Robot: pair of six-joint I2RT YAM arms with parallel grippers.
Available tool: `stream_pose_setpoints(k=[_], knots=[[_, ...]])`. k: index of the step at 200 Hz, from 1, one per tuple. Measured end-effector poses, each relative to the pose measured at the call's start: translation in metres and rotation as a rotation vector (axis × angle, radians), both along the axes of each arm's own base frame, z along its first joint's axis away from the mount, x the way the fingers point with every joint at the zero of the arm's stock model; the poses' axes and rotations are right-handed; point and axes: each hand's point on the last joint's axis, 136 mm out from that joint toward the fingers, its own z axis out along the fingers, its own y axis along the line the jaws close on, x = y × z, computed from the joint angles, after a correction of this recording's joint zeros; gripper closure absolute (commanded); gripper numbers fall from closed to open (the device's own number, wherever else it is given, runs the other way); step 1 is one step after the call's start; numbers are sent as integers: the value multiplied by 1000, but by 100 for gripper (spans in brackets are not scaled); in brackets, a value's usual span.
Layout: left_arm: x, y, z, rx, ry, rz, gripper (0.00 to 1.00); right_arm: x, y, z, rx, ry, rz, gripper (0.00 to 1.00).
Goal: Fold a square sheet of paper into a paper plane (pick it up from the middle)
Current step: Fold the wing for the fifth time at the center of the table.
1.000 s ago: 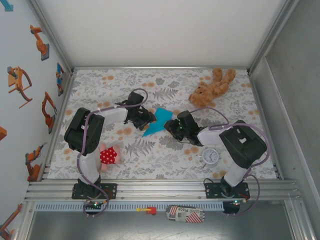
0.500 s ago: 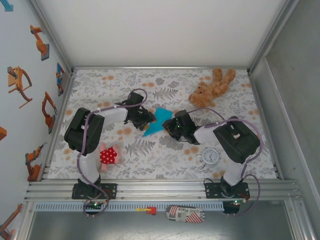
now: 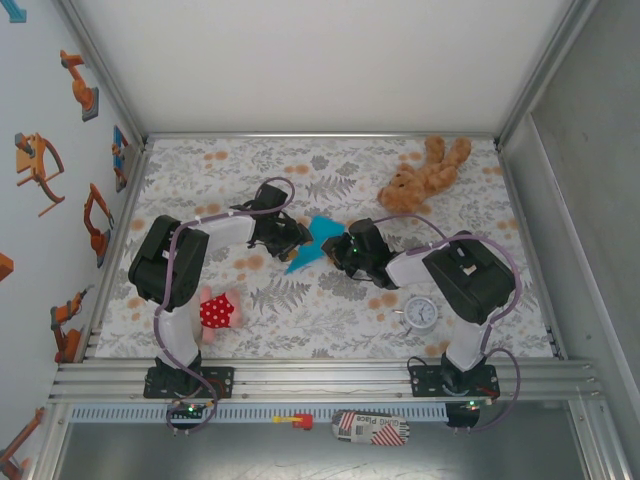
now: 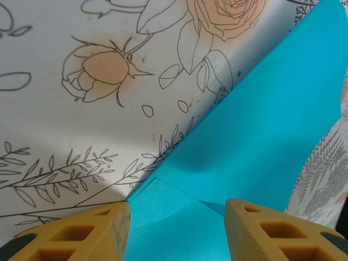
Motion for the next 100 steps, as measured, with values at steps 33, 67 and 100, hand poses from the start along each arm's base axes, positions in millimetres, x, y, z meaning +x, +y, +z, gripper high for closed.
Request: stream_pose_setpoints(k=[33, 67, 100], knots=[[0, 1, 1, 2, -2, -6, 47, 2, 1, 3, 10, -8, -7, 96], [-2, 5, 5, 23, -27, -44, 44, 3, 1, 3, 9, -11, -10, 100], [1, 8, 31, 28, -156, -122, 39, 3, -3, 2, -4, -17, -24, 100]])
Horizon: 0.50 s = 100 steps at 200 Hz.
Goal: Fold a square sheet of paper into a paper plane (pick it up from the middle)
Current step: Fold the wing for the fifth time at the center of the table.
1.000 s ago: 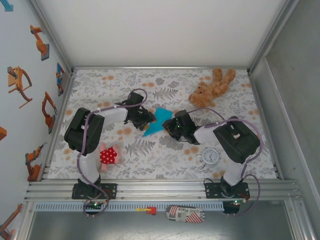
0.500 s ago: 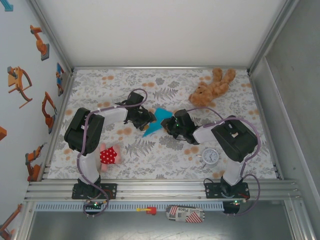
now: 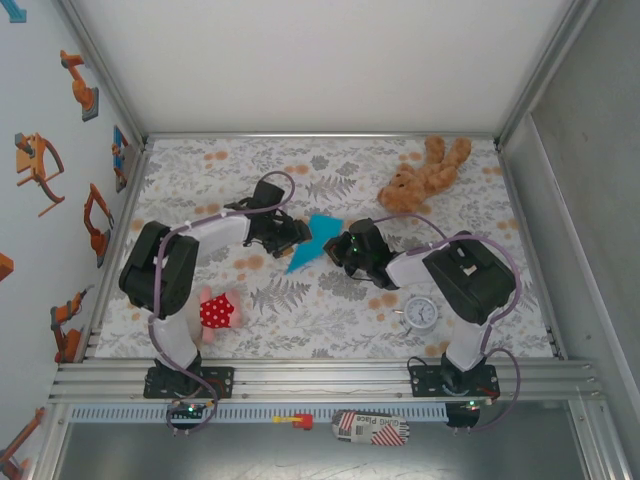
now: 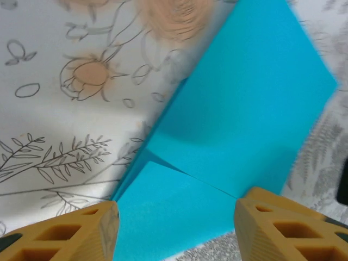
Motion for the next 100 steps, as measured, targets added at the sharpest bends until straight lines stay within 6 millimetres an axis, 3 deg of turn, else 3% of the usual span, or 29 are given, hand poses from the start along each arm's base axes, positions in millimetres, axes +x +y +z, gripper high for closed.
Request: stream_pose_setpoints(k=[42, 100], knots=[[-11, -4, 30, 12, -219, -153, 37, -4, -9, 15, -7, -21, -12, 100], [-42, -21, 11, 166, -455, -443, 37, -5, -22, 33, -13, -16, -36, 100]])
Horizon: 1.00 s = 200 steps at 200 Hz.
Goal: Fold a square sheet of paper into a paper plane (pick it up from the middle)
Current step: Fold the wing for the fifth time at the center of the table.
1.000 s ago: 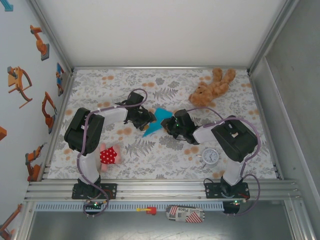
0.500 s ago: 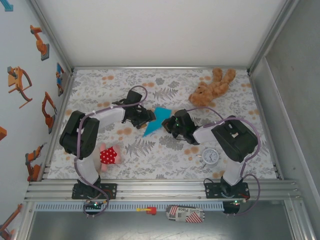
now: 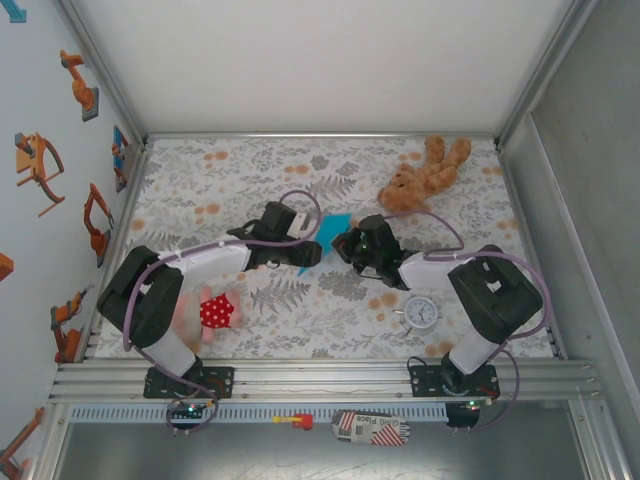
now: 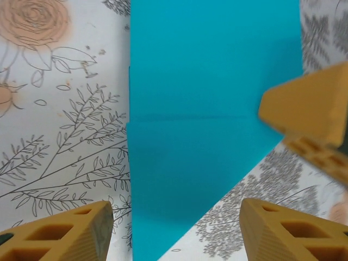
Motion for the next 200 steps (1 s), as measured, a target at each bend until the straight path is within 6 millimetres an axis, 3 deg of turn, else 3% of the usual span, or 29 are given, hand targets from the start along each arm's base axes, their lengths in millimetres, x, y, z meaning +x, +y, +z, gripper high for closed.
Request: stream_pose_setpoints(k=[33, 93, 139, 200], knots=[[-8, -8, -7, 69, -125, -112, 37, -1, -4, 0, -2, 11, -9, 100], [-5, -31, -3, 124, -346, -259, 42, -6, -8, -8, -12, 63, -9, 100], [-4, -34, -19, 149, -385, -319, 48, -6, -11, -10, -15, 75, -14, 100], [-6, -33, -28, 154, -407, -352, 50, -6, -11, -10, -5, 85, -16, 100]])
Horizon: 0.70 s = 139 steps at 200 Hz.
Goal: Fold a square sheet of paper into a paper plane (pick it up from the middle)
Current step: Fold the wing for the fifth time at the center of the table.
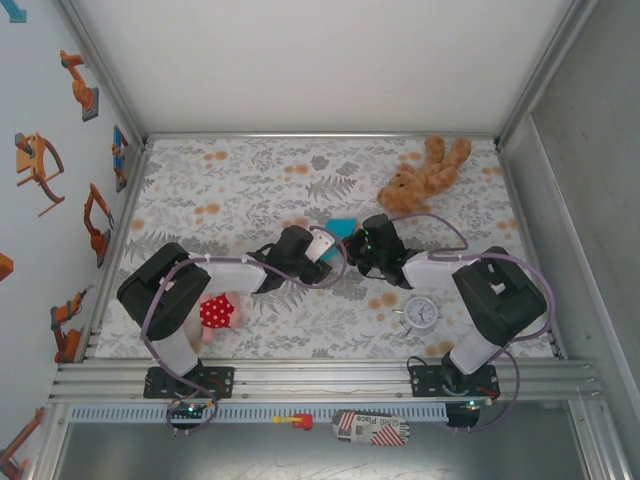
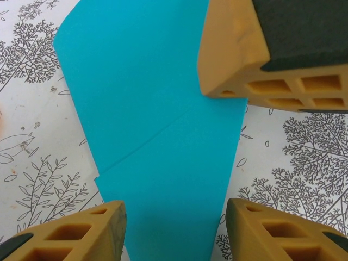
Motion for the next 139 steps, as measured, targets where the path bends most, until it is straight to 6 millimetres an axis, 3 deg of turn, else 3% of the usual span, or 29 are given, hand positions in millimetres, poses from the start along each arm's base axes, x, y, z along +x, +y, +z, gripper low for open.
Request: stream_pose_setpoints(k=[40, 66, 93, 120, 139], knots=[[0, 1, -4, 6, -10, -9, 57, -2, 2, -1, 12, 17, 3, 100], [0, 0, -6, 8, -12, -14, 63, -2, 2, -4, 11, 23, 5, 91], [0, -1, -6, 5, -15, -16, 74, -2, 1, -6, 2, 25, 6, 75], [0, -1, -7, 2, -11, -20, 81, -2, -6, -10, -34, 31, 6, 47], [-1, -2, -9, -2, -2, -25, 84, -1, -14, -10, -70, 28, 3, 38]])
